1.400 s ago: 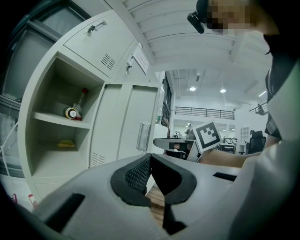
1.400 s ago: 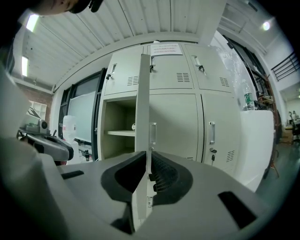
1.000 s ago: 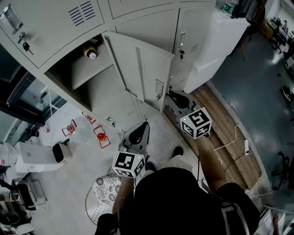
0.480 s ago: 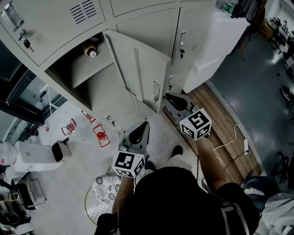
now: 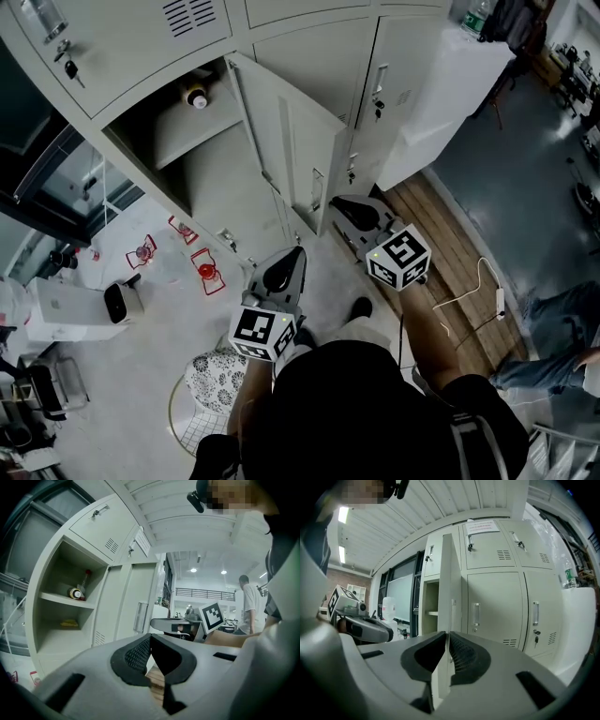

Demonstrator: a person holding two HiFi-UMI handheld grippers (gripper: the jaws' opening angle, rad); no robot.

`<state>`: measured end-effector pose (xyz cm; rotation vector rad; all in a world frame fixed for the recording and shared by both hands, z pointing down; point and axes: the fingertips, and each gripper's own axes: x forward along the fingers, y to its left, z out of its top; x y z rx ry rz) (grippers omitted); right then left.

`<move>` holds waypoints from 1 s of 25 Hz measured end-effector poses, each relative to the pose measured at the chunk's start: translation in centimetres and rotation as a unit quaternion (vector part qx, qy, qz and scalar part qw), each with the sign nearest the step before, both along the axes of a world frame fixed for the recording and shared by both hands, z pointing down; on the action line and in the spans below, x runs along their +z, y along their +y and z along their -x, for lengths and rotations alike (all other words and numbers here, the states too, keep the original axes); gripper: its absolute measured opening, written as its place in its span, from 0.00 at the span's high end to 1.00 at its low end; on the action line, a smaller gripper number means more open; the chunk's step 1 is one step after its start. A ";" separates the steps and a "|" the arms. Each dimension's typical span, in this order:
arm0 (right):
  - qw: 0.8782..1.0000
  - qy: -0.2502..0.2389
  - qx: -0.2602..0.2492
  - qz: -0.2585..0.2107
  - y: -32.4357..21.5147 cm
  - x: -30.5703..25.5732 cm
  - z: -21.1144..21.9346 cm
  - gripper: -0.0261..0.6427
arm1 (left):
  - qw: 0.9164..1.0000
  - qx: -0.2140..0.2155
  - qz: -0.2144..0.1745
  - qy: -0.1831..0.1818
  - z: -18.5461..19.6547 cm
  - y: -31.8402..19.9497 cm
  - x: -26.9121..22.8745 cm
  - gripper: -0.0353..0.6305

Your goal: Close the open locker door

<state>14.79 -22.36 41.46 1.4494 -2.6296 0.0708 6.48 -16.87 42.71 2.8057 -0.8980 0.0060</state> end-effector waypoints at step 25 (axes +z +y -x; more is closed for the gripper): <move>0.993 0.006 -0.111 -0.026 1.7 -1.6 10.2 0.91 | 0.998 -0.059 0.004 0.006 7.2 0.8 0.4 0.92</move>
